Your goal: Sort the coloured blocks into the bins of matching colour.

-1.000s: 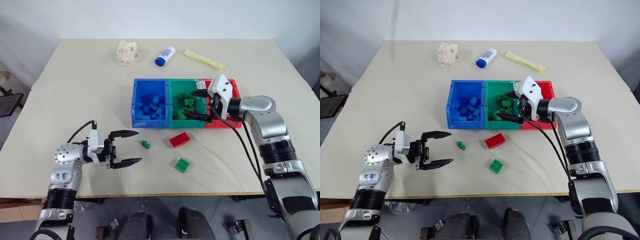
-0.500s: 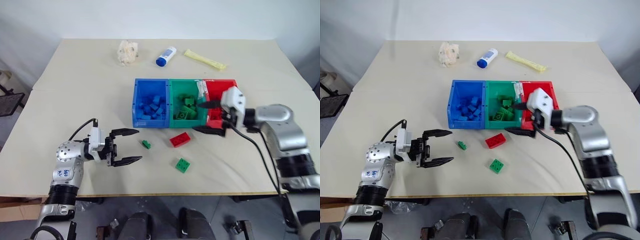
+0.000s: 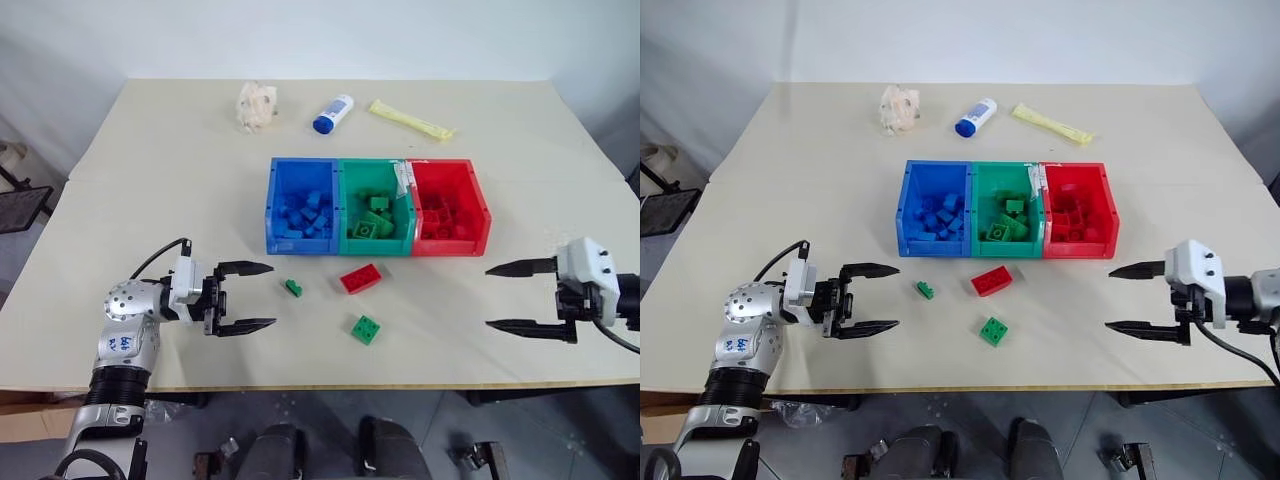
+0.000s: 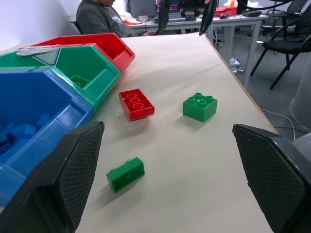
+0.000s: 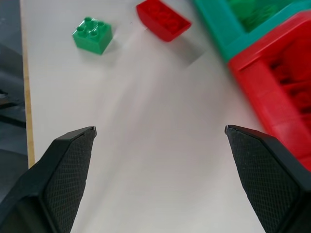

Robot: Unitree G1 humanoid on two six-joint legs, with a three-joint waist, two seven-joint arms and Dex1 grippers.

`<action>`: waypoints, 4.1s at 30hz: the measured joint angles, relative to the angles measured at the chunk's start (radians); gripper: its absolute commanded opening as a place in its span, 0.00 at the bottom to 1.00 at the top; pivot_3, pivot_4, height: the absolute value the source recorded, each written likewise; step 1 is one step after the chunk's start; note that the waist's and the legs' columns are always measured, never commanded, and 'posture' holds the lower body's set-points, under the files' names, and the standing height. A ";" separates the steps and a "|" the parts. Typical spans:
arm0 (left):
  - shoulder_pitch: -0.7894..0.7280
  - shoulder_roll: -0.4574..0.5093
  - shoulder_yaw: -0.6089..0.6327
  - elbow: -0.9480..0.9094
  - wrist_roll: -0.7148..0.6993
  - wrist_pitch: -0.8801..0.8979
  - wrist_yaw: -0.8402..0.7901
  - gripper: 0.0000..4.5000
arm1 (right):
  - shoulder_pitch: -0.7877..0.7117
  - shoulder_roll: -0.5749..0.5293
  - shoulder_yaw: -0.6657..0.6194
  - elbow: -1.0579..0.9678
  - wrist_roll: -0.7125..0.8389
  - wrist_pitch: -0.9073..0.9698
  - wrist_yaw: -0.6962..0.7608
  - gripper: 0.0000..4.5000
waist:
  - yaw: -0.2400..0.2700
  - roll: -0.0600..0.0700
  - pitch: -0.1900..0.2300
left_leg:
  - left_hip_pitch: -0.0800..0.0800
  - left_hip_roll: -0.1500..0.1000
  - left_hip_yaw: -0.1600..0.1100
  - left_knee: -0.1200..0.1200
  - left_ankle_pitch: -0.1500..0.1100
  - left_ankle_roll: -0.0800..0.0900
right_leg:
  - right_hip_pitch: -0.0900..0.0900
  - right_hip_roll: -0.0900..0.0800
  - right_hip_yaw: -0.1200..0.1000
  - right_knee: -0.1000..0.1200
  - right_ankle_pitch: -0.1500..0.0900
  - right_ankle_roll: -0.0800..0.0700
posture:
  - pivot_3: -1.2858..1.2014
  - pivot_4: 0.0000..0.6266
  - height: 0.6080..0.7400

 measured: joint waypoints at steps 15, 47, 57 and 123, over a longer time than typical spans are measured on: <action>0.083 -0.026 -0.002 -0.092 -0.006 0.025 0.039 1.00 | -0.074 0.214 0.396 -0.396 -0.093 0.312 -0.322 0.99 | 0.002 0.000 0.000 | -0.001 -0.001 -0.005 0.000 -0.001 -0.001 | 0.000 -0.006 0.001 0.000 0.000 -0.001 | 0.52 0.24 1.00; 0.116 -0.069 -0.028 -0.125 -0.008 -0.005 0.095 1.00 | -0.523 0.359 0.420 -0.063 -0.202 0.368 -0.508 0.32 | -0.007 0.000 0.000 | -0.002 -0.002 -0.002 -0.001 0.000 0.000 | -0.002 0.001 -0.001 0.001 0.000 -0.001 | 0.52 0.24 1.00; 0.088 -0.073 -0.038 -0.090 -0.005 -0.022 0.090 1.00 | -0.679 0.436 0.467 0.259 -0.322 0.229 -0.547 0.72 | -0.024 0.000 0.000 | -0.002 -0.002 -0.003 -0.003 0.000 0.000 | -0.002 0.001 -0.003 0.001 0.000 -0.001 | 0.52 0.24 1.00; 0.138 -0.032 -0.015 -0.166 -0.004 0.008 0.143 1.00 | -0.520 0.449 0.594 0.223 -0.333 0.086 -0.237 0.79 | -0.023 -0.001 0.000 | -0.002 -0.001 -0.005 -0.001 0.000 0.000 | -0.001 0.001 -0.003 0.001 0.000 -0.001 | 0.52 0.24 1.00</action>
